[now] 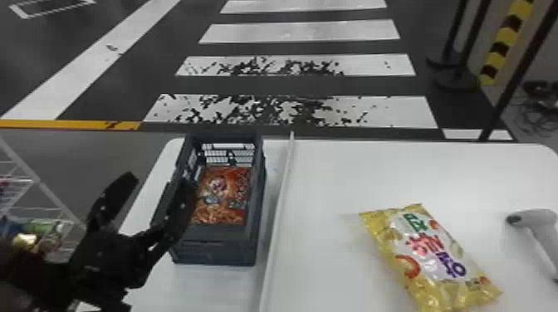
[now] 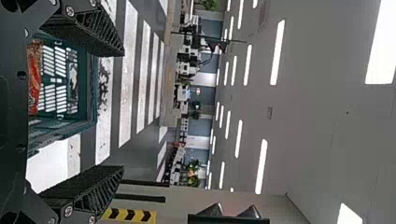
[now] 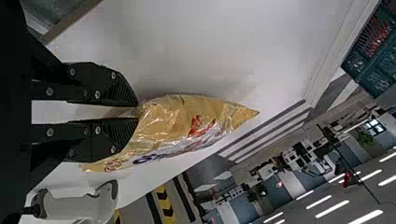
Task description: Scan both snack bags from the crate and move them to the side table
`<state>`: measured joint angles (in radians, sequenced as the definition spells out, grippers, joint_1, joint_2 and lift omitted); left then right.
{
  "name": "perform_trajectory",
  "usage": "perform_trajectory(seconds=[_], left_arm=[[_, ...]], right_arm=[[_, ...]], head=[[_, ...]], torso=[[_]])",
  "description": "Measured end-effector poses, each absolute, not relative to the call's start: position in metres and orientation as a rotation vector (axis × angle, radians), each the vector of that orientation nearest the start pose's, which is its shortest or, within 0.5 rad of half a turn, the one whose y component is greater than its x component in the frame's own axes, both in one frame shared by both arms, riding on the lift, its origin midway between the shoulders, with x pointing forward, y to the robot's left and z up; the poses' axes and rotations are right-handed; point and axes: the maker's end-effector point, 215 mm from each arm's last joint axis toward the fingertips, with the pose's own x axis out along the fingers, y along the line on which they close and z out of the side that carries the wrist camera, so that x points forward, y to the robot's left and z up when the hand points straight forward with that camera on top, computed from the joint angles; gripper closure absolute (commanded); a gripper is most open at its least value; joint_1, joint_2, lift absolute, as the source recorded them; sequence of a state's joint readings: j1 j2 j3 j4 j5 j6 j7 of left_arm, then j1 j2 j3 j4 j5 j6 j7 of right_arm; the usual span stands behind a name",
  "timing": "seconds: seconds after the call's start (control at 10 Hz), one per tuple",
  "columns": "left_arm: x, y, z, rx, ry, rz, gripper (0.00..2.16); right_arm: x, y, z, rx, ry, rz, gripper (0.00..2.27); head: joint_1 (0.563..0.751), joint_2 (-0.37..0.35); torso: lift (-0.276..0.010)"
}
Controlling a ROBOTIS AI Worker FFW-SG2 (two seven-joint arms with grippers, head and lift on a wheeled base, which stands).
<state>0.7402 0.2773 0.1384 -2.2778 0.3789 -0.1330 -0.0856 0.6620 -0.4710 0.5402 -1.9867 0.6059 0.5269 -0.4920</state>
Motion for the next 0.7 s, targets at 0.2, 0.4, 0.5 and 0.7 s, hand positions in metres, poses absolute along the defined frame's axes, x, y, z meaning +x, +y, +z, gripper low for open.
perform_trajectory(seconds=[0.2, 0.4, 0.5, 0.7], left_arm=[[0.391, 0.267, -0.257, -0.086, -0.100, -0.163, 0.14], [0.394, 0.266, -0.257, -0.095, -0.102, -0.164, 0.14], [0.395, 0.265, -0.259, -0.097, -0.095, -0.169, 0.14], [0.397, 0.263, -0.263, -0.098, -0.080, -0.176, 0.14]], right_arm=[[0.283, -0.185, -0.499, -0.997, 0.305, 0.146, 1.79], [0.279, -0.180, -0.492, -1.021, 0.272, 0.137, 0.00], [0.274, -0.173, -0.496, -1.023, 0.280, 0.159, 0.00], [0.270, -0.151, -0.503, -1.019, 0.293, 0.220, 0.00]], head=[[0.695, 0.143], [0.695, 0.149], [0.695, 0.155], [0.695, 0.193]], torso=[[-0.095], [-0.095], [-0.095], [-0.095]])
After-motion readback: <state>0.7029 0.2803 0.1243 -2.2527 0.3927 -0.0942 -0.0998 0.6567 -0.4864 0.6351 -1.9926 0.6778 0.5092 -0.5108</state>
